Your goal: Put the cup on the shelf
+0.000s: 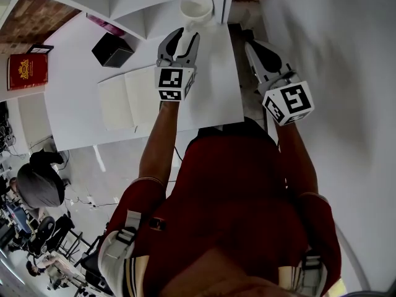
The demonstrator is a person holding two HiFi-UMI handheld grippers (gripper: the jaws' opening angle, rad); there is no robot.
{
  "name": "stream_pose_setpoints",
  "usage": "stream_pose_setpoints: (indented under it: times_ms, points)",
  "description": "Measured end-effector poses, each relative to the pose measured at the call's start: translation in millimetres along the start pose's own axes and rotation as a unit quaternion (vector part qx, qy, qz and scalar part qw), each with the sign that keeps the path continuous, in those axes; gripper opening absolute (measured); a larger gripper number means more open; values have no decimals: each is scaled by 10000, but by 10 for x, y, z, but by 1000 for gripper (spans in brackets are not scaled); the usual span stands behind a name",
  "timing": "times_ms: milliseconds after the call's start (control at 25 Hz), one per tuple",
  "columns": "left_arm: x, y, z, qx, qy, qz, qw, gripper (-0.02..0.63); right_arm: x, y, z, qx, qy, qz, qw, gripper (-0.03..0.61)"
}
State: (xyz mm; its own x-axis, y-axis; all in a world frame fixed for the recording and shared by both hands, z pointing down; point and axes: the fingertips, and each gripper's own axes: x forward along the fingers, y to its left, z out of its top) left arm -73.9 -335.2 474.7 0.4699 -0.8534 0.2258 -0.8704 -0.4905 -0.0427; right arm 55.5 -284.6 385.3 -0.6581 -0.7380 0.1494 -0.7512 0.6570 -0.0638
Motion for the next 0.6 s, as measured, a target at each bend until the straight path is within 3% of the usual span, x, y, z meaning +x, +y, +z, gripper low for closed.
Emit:
stream_pose_setpoints:
  times_ms: [480, 600]
  points:
    - [-626, -517, 749, -304, -726, -443, 9959, 127, -155, 141, 140, 94, -185, 44, 9998, -3]
    - [-777, -587, 864, -225, -611, -514, 9966, 96, -215, 198, 236, 117, -324, 52, 9994, -3]
